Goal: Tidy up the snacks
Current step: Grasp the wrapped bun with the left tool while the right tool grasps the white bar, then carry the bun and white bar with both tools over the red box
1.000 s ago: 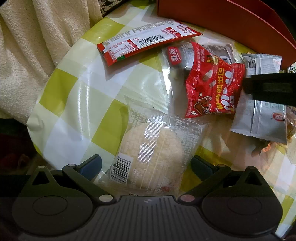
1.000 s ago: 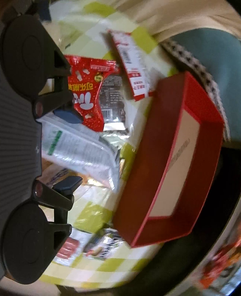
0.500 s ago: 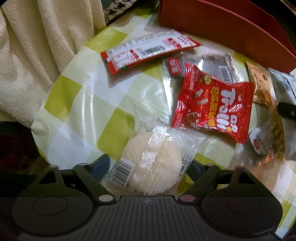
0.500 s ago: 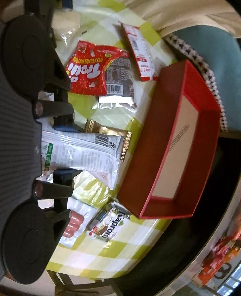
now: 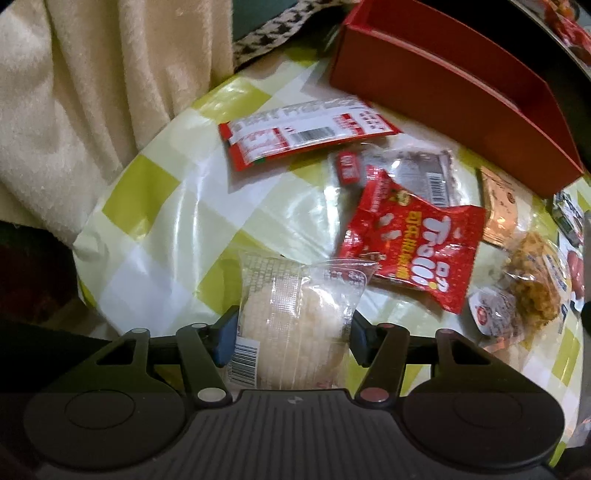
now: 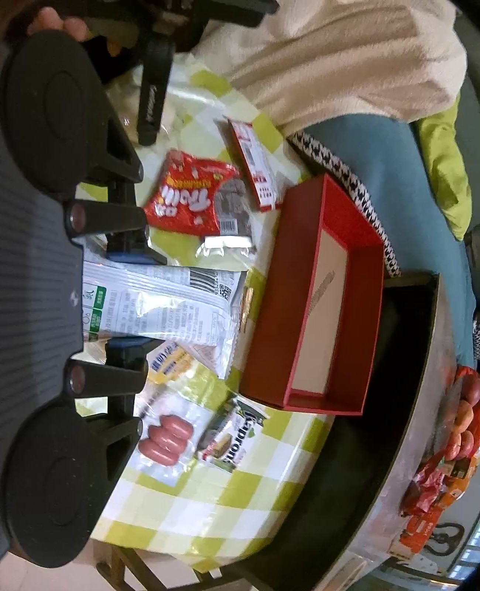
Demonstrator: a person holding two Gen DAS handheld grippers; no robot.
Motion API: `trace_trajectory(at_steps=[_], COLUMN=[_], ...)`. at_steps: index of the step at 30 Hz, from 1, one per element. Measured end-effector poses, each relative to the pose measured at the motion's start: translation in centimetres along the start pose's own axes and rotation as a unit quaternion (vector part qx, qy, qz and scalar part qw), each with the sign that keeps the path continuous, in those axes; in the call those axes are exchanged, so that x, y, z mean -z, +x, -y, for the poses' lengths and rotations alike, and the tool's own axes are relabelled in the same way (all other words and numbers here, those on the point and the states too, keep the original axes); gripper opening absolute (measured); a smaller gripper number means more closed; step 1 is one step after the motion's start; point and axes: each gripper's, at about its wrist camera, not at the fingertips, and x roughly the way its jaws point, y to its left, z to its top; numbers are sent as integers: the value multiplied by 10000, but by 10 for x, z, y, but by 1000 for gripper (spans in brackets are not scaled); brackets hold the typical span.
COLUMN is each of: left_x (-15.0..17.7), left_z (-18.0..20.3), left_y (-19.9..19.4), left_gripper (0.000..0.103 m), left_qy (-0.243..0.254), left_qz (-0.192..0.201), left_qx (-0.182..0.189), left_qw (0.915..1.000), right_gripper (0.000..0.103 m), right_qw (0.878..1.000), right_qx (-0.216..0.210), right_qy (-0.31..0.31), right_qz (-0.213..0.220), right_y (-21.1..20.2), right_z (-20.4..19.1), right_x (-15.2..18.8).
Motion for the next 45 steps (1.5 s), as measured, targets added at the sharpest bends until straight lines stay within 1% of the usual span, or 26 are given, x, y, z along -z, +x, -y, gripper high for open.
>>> trace_trajectory(at_steps=[5, 9, 11, 13, 16, 19, 22, 25, 29, 35, 38, 45], left_x=[4, 7, 6, 4, -2, -11, -19, -34, -52, -79, -94, -132], left_z=[21, 36, 44, 55, 68, 74, 79, 82, 91, 109, 117, 125], left_y=[-13, -24, -28, -31, -29, -26, -27, -26, -28, -24, -24, -24], left_gripper=[65, 65, 65, 65, 65, 65, 65, 65, 65, 65, 65, 65], left_qy=[224, 384, 481, 578, 701, 684, 635, 561, 535, 628, 627, 562], left_qz=[183, 307, 354, 381, 423, 424, 472, 489, 626, 664, 706, 854], left_qx=[-62, -116, -129, -67, 60, 202, 232, 328, 394, 420, 530, 667], left_qw=[9996, 9987, 9981, 9976, 9966, 9966, 9966, 9967, 9958, 9949, 9941, 9925], right_gripper=[45, 45, 45, 45, 45, 45, 45, 45, 45, 45, 45, 45], right_qw=[10000, 9993, 9989, 9986, 9983, 9983, 9983, 9982, 9976, 9971, 9968, 9953], right_qx=[-25, -128, -114, -56, 3, -1, -40, -20, -7, -9, -14, -15], right_qy=[76, 338, 452, 511, 552, 571, 556, 530, 622, 663, 668, 785], right_qz=[16, 7, 36, 105, 166, 133, 187, 279, 307, 377, 449, 564], right_y=[1, 3, 1, 0, 1, 9, 13, 18, 27, 36, 39, 55], right_z=[6, 21, 28, 33, 37, 37, 35, 35, 42, 49, 51, 64], right_x=[11, 22, 23, 19, 10, 0, -12, -26, -44, -71, -85, -119])
